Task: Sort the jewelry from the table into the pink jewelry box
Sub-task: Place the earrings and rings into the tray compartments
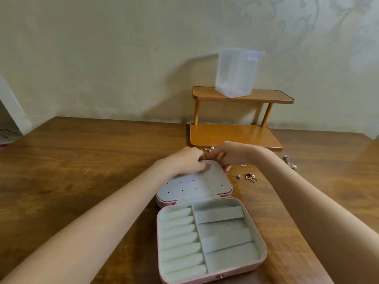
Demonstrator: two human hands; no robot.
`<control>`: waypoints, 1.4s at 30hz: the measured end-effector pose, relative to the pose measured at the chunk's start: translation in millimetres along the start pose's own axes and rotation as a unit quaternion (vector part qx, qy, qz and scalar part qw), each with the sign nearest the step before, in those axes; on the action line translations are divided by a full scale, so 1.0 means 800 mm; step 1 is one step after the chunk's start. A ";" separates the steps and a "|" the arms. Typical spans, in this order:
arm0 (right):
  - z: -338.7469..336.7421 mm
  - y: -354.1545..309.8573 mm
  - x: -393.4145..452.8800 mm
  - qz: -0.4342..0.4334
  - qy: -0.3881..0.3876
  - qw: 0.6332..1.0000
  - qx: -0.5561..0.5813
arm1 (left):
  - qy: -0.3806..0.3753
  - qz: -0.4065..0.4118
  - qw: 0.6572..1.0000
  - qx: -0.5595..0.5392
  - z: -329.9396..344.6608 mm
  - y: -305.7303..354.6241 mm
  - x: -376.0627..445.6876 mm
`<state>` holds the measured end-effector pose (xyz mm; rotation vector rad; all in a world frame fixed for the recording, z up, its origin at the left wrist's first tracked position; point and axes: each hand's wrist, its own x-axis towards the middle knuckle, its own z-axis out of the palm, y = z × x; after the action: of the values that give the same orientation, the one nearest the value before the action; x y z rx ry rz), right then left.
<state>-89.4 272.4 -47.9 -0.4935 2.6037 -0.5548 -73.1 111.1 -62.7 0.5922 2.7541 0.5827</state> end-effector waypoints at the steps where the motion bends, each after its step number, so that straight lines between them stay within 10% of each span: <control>1: 0.002 0.000 0.001 -0.005 -0.008 1.000 -0.012 | -0.001 0.001 1.000 -0.003 0.000 -0.004 0.000; 16: 0.017 0.024 -0.034 0.036 0.141 0.983 -0.116 | 0.052 0.013 0.999 -0.001 0.001 -0.013 -0.091; 23: 0.013 -0.002 -0.086 -0.014 0.220 0.973 0.070 | -0.191 0.061 0.976 0.080 0.023 0.010 -0.187; 27: 0.024 -0.044 -0.099 -0.059 0.123 0.989 0.063 | -0.131 0.077 0.983 0.107 0.047 -0.002 -0.181; 37: 0.063 -0.072 -0.079 -0.095 0.172 0.979 0.051 | -0.052 0.078 0.996 0.004 0.026 -0.016 -0.123; 42: 0.075 -0.063 -0.070 -0.092 0.164 0.975 0.116 | 0.124 0.064 0.978 -0.155 0.029 -0.044 -0.133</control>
<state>-0.9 235.2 -56.0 -0.6142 2.7628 -1.0689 16.5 42.2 -80.8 0.6626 2.7749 1.1632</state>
